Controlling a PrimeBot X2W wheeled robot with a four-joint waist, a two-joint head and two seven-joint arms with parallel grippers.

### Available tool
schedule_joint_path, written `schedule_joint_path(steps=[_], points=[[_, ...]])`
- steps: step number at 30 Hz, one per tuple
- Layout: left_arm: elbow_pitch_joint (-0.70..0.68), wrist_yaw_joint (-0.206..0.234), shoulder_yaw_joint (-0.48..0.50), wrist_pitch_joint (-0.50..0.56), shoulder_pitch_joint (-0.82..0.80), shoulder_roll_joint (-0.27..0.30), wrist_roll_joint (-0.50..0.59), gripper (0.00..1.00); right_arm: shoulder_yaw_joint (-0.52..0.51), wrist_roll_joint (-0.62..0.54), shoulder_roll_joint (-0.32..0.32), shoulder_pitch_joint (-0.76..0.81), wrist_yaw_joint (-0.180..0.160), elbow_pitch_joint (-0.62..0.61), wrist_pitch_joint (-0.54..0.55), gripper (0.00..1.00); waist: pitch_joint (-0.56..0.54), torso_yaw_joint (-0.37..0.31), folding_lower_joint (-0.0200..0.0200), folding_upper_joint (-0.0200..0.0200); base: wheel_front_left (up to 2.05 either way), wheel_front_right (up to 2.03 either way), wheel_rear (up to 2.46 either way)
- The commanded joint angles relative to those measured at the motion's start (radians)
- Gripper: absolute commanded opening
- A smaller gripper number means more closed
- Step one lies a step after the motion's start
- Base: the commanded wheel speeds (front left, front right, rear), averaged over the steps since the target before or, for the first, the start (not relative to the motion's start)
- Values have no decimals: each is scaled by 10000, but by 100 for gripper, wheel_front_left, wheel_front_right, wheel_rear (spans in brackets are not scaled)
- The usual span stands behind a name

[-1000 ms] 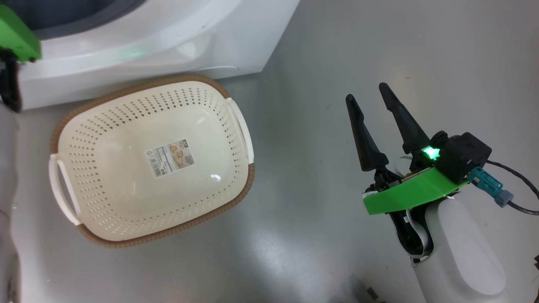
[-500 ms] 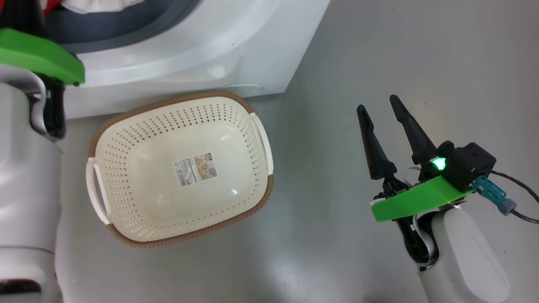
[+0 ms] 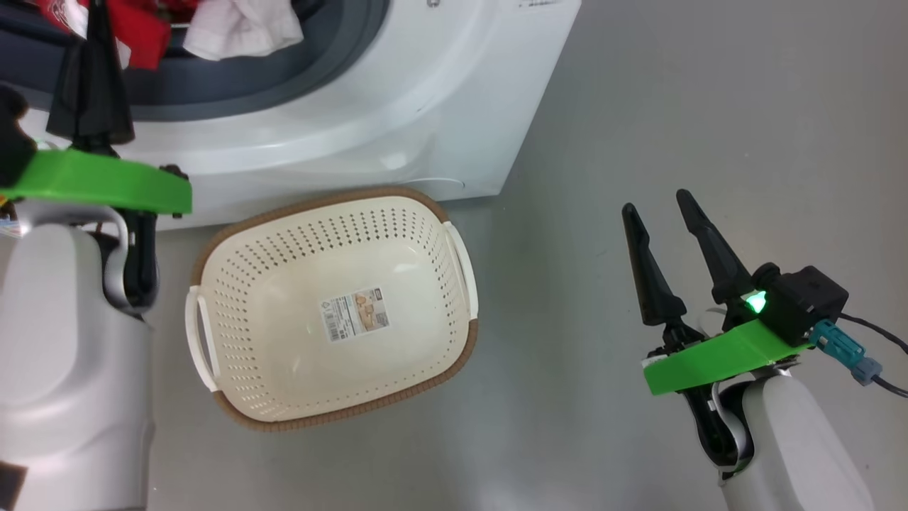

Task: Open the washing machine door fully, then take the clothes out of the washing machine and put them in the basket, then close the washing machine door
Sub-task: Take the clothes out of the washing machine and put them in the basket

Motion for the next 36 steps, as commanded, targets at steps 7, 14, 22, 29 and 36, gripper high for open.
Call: schedule_joint_path(steps=[7, 14, 22, 29, 36], points=[[-1972, -98, 483, -79, 1148, 100, 305, 0, 37, -38, -120, 548, 98, -250, -48, 100, -605, 230, 0, 0, 0, 0, 0], [-3779, -108, 338, -79, 2076, -19, 244, 0, -95, -13, -256, 798, 98, -263, -48, 100, -947, 403, 0, 0, 0, 0, 0], [-5788, -110, 275, -80, 2880, -121, 213, 0, -134, -2, -336, 917, 98, -307, -48, 100, -1073, 541, 0, 0, 0, 0, 0], [-7518, -110, 154, -80, 3642, -283, 225, 0, -155, -9, -361, 936, 98, -368, -48, 100, -1040, 555, 0, 0, 0, 0, 0], [-7159, -110, -268, -80, 4547, -357, 72, 0, -123, -14, -327, 910, 98, -375, -48, 100, -968, 495, 0, 0, 0, 0, 0]])
